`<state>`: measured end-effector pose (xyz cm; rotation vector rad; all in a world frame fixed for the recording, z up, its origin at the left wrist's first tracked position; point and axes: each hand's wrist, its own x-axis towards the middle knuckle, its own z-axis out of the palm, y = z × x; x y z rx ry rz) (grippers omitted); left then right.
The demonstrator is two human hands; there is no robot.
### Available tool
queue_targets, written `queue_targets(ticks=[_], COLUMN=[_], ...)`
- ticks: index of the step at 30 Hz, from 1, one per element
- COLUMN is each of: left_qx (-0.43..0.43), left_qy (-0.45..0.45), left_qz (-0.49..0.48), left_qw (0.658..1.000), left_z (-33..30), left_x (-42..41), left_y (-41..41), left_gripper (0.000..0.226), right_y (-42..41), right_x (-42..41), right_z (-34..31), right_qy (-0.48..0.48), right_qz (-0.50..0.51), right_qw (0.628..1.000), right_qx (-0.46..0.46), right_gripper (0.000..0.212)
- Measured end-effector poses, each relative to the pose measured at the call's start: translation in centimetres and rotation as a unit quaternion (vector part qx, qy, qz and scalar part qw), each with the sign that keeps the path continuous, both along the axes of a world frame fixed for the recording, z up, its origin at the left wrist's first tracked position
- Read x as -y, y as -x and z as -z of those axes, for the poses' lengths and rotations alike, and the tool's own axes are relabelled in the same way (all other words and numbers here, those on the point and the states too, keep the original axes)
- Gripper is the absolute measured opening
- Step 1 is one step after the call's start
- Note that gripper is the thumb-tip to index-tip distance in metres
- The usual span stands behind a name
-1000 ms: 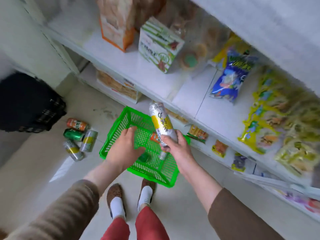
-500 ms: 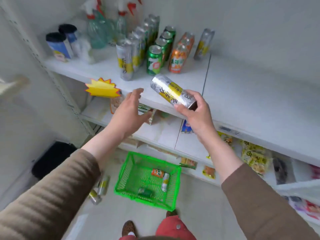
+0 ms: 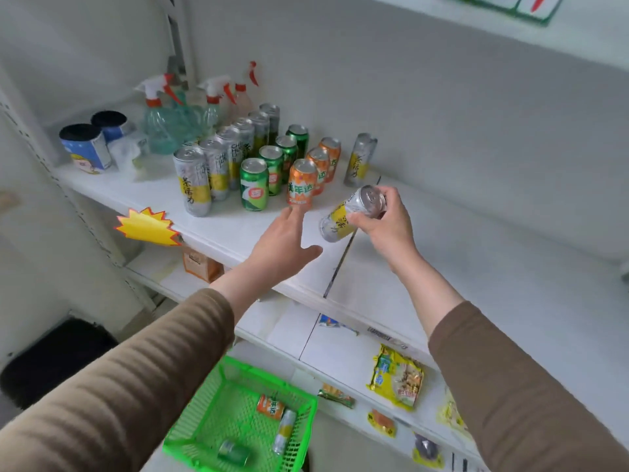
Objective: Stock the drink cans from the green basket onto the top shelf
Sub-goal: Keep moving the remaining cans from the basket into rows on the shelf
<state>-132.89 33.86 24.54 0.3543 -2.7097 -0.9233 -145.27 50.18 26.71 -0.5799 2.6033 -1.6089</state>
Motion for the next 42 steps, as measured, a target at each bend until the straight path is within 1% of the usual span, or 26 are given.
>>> queue_targets(ticks=[4, 7, 13, 18, 21, 25, 28, 33, 38, 42], left_qx=[0.030, 0.045, 0.041, 0.015, 0.002, 0.005, -0.001, 0.012, 0.007, 0.010], left_qy=[-0.009, 0.008, 0.008, -0.021, -0.029, -0.045, -0.045, -0.045, -0.046, -0.040], left_qz=[-0.029, -0.055, -0.066, -0.074, -0.077, -0.077, -0.081, -0.092, -0.082, -0.081], left_qw=[0.999, 0.997, 0.997, 0.997, 0.997, 0.996, 0.996, 0.995, 0.996, 0.996], left_z=[1.5, 2.2, 4.0, 5.8, 6.4, 6.4, 6.2, 5.9, 6.1, 6.1], left_x=[-1.3, -1.4, -1.3, -1.7, -1.7, -1.2, -0.9, -0.8, -0.8, -0.6], left_y=[4.1, 6.2, 9.1, 11.2, 13.1, 16.0, 18.0, 19.8, 20.2, 20.3], left_gripper=[0.083, 0.083, 0.084, 0.073, 0.068, 0.076, 0.074, 0.074, 0.085, 0.087], right_y=[4.8, 6.8, 7.6, 7.8, 10.0, 14.6, 17.3, 19.5, 20.1, 20.3], right_x=[0.7, 1.9, 3.8, 4.2, 5.0, 6.7, 7.3, 8.1, 8.5, 9.0], right_z=[1.0, 2.6, 5.1, 8.1, 8.8, 8.6, 8.9, 9.2, 9.2, 9.2], right_qy=[-0.062, -0.088, -0.059, -0.083, -0.090, -0.095, -0.085, -0.079, -0.090, -0.095], right_qz=[-0.025, -0.035, -0.022, -0.025, -0.012, 0.018, 0.031, 0.048, 0.052, 0.058], right_qw=[0.997, 0.995, 0.997, 0.996, 0.996, 0.994, 0.994, 0.994, 0.993, 0.993], right_qx=[-0.029, -0.040, -0.037, 0.004, 0.020, 0.045, 0.062, 0.059, 0.051, 0.048], right_gripper=[0.055, 0.059, 0.062, 0.066, 0.064, 0.057, 0.049, 0.047, 0.051, 0.053])
